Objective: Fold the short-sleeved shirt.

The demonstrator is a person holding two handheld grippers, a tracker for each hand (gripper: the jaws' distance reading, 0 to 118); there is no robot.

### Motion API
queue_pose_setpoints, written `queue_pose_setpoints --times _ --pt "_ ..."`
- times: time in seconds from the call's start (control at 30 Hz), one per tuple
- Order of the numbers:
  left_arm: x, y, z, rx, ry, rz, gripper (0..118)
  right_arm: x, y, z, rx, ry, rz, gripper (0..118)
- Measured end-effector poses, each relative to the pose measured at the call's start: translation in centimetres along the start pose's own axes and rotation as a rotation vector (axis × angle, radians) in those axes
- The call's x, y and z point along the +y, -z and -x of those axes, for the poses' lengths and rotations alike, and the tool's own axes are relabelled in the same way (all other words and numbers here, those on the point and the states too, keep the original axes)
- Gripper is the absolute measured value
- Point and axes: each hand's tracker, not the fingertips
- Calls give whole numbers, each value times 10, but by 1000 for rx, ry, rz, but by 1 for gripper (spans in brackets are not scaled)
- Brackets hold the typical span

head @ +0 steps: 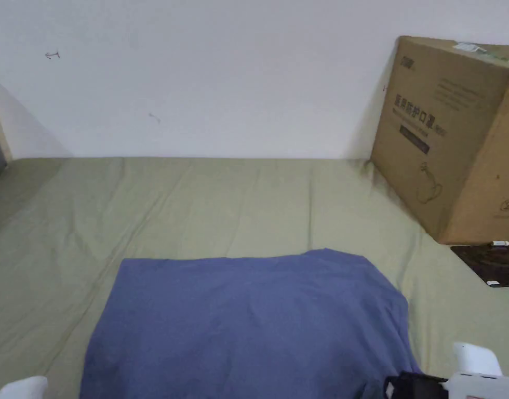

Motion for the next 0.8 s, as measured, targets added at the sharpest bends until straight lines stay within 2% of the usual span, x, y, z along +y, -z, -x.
queue_pose_setpoints --times 0.03,0.1,0.17,0.23,0.3,0.33,0.37,0.4,0.43,0.47,0.53,0.57,0.6,0.7,0.8 --pt "3 -9 -8 -4 14 -21 6 -6 9 -5 -32 -5 74 115" --pt "8 -20 -24 13 53 -34 6 -16 22 -12 -86 -45 143 118" --pt "12 -27 -34 36 98 -35 6 -25 40 -22 -183 -82 243 117" --pt "14 -28 -44 86 122 -18 6 -32 49 -30 -227 -90 297 106" --pt "13 -29 -49 118 124 -10 6 -38 51 -38 -185 -45 334 76" --pt "14 -25 -46 123 118 1 6 -40 52 -41 -141 -9 348 71" --pt "14 -23 -44 129 105 20 6 -42 48 -44 -144 -7 320 65" --pt "13 -21 -43 134 95 40 6 -42 45 -45 -147 -22 300 52" --pt "11 -17 -39 131 85 58 6 -41 45 -46 -149 -34 296 34" --pt "10 -13 -36 132 74 72 6 -41 43 -47 -144 -37 282 9" --pt "5 -9 -32 126 58 90 6 -42 37 -47 -41 30 246 9" --pt "3 -7 -30 128 56 92 6 -42 36 -44 -84 1 263 9" --pt "2 -5 -26 129 55 95 6 -42 35 -42 -89 -22 268 9" --pt "-6 -15 -23 151 56 60 6 -40 15 -41 -66 -62 268 9" --pt "-12 -29 -18 105 16 56 6 -38 -12 -47 -45 -76 240 9"
